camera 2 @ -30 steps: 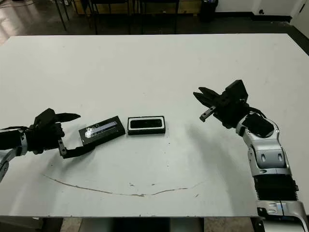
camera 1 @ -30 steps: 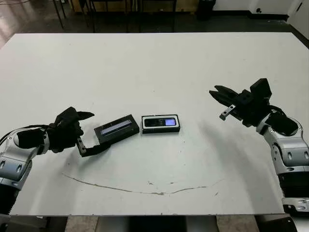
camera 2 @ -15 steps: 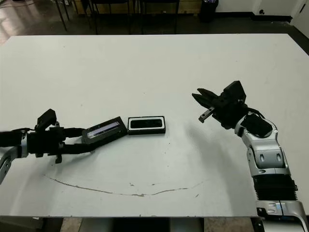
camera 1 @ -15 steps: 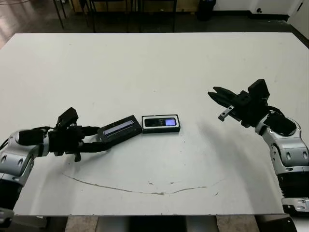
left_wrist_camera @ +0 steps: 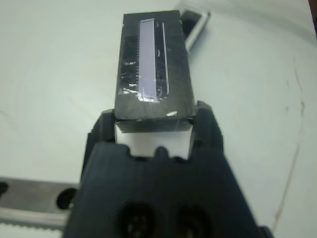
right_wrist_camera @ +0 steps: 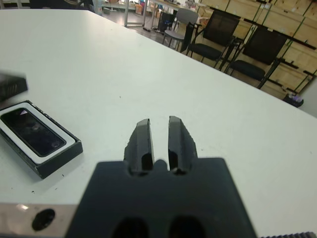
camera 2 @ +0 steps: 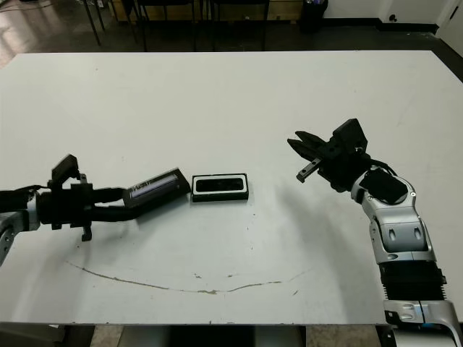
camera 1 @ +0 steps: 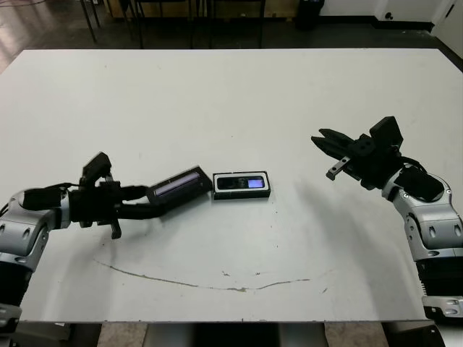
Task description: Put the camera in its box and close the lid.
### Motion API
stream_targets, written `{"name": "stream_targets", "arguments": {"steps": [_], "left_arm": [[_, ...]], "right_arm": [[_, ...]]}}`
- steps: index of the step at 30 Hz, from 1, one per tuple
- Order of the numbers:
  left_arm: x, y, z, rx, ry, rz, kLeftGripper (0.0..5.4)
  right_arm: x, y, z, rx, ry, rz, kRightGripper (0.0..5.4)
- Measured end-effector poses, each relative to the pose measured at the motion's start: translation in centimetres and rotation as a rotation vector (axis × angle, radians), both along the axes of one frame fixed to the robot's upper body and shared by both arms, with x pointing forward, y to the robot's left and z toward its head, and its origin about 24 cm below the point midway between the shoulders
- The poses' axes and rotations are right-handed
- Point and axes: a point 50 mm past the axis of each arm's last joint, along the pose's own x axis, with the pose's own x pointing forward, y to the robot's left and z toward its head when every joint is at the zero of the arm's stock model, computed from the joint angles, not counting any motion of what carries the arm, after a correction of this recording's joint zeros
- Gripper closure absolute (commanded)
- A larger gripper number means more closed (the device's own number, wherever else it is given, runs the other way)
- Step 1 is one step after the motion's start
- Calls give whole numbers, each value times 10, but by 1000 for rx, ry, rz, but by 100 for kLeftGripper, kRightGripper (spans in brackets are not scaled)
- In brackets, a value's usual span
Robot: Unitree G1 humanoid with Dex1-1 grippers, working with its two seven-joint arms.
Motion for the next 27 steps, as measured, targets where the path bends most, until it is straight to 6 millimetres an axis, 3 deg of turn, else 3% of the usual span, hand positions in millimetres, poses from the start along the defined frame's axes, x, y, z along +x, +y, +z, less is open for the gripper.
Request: {"name": "stream_targets", "arguments": {"steps": [6, 12, 27], "left_arm": [[5, 3, 21, -4, -136, 75, 452], [12, -8, 39, 16, -224, 76, 452], [42, -55, 26, 149, -95, -149, 452]], "right_arm": [[0, 1, 2, 0, -3, 0, 540], [-1, 2, 4, -4, -14, 3, 540], [-4, -2, 8, -5, 1, -10, 540]]}}
